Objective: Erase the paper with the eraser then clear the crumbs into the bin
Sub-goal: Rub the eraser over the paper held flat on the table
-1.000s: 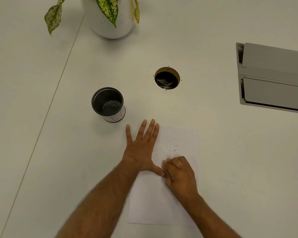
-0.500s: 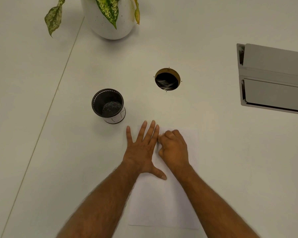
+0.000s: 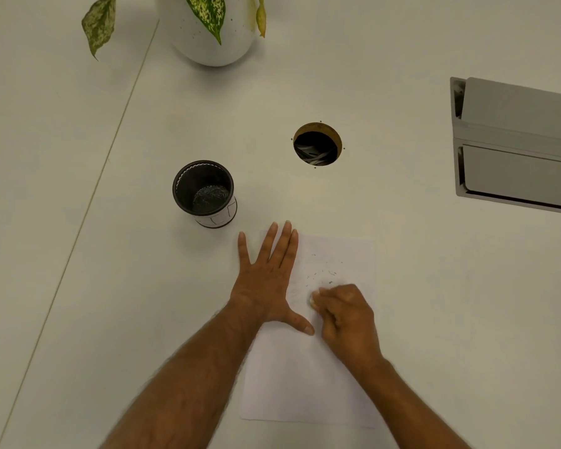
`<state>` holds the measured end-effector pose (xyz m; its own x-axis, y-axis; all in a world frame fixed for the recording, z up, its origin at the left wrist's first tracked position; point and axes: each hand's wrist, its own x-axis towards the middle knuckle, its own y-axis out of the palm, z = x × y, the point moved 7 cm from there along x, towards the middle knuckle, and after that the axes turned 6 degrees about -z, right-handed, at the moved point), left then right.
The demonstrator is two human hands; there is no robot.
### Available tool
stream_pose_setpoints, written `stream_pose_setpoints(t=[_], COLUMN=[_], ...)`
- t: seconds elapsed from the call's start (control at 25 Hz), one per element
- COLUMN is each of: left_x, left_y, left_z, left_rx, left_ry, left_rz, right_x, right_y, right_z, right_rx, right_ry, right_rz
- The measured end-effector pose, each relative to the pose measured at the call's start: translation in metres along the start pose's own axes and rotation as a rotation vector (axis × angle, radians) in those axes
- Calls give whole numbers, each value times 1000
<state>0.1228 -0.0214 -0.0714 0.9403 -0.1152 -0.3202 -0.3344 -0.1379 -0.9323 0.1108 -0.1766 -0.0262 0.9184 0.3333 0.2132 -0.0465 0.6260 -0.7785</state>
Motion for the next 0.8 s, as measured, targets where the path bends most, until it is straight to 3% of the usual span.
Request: stream_pose_setpoints(t=[0.2,0.8], left_x=[0,2], left_y=[-1,4], left_z=[-2,1], left_rx=[25,68], left_ry=[-10,1], left_rz=[11,-26], right_x=[-12,19], right_y=[14,33], right_z=[11,20], right_rx=[-103,-150], right_ry=[-105,-116], right_rz=[53,50])
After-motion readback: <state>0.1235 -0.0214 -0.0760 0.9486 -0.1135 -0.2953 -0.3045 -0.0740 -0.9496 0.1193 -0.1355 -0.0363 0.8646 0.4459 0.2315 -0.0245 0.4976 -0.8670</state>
